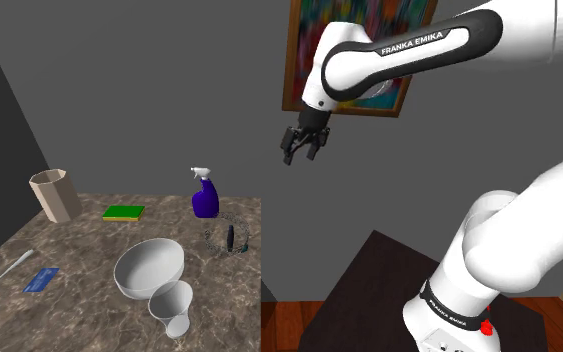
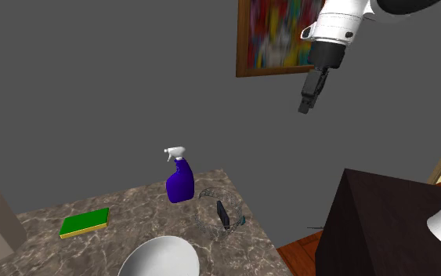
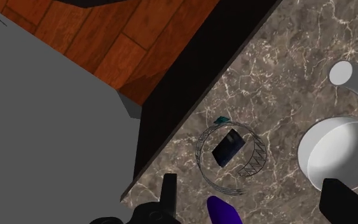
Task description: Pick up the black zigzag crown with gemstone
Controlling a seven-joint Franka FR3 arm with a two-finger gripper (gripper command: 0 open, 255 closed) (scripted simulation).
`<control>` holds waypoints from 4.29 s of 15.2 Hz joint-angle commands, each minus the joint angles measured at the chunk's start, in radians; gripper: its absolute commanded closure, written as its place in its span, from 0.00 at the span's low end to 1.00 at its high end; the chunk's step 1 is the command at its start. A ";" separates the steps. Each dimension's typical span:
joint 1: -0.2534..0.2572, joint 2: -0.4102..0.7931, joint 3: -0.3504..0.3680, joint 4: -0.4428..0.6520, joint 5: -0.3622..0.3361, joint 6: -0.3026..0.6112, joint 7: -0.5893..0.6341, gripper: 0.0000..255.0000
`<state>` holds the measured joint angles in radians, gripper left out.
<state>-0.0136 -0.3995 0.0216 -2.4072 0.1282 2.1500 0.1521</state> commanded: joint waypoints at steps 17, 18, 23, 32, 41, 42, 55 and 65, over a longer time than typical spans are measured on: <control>0.014 0.682 0.025 0.260 -0.061 0.350 0.103 0.00; 0.017 0.722 0.023 0.286 -0.065 0.359 0.109 0.00; 0.031 0.919 0.010 0.434 -0.083 0.387 0.135 0.00; 0.043 1.156 -0.004 0.628 -0.093 0.407 0.157 0.00; 0.043 1.208 -0.004 0.648 -0.093 0.440 0.155 1.00; 0.043 1.208 -0.004 0.648 -0.093 0.440 0.155 1.00; 0.043 1.128 -0.004 0.618 -0.093 0.389 0.157 1.00; 0.043 1.041 -0.005 0.597 -0.094 0.322 0.160 1.00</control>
